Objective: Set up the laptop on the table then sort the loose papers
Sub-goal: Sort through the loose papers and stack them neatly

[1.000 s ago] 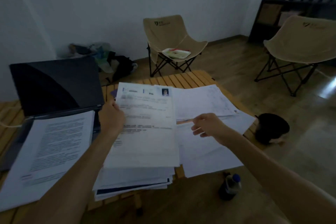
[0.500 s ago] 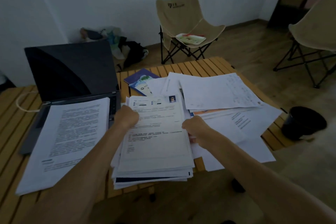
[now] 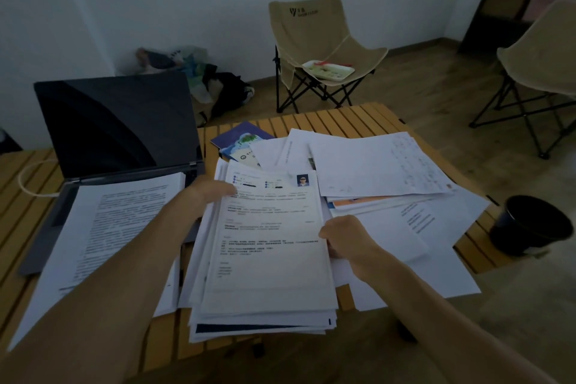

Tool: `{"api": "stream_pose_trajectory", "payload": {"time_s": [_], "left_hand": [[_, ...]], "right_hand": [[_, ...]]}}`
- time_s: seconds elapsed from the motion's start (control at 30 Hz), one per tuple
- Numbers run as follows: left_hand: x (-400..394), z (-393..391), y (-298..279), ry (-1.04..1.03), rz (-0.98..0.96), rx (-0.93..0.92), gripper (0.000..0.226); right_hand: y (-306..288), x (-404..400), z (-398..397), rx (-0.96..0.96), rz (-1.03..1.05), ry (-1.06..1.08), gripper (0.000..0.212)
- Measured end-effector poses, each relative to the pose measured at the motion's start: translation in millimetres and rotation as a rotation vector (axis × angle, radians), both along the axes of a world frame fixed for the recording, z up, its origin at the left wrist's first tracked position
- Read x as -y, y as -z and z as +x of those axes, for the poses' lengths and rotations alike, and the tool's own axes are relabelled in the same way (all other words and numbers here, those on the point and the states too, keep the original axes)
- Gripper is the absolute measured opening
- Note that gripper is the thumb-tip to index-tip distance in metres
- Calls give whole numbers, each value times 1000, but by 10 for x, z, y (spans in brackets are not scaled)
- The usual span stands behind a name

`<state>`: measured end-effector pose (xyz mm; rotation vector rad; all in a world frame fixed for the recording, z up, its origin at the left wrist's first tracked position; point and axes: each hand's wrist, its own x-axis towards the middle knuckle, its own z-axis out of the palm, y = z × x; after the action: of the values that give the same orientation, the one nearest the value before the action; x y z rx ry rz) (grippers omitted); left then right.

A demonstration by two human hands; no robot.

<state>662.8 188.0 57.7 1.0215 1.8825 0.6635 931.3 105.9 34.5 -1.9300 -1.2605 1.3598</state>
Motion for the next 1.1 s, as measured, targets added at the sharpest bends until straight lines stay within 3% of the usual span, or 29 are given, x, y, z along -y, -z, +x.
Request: {"api": "stream_pose_trajectory", "payload": {"time_s": [0.1,0.23,0.4,0.53,0.7,0.87,1.1], "left_hand": [[59,-10,75,43,76,-50,78],[113,-96,156,67,87,-108,49],[244,-67,151,56,129,-153,31],[256,-78,142,54,133,-185,29],[255,-100,144,64,126,-191,34],[260,-120,151,70,134,-201,32],[259,-129,159,58,148,-198,32]], "right_hand": [[15,-2,1,-196,-49,163,21],[-185,82,-83,-303,-69,81,25],[-280,96,-116,-462,-172,218,29],[-229,132,-183,-339,-199,85,36],[-247,233,-343,-199,8,-115,24],[-322,232,-344,-355,-47,-11,27],[-232,147,-348,-350,-97,40,34]]}}
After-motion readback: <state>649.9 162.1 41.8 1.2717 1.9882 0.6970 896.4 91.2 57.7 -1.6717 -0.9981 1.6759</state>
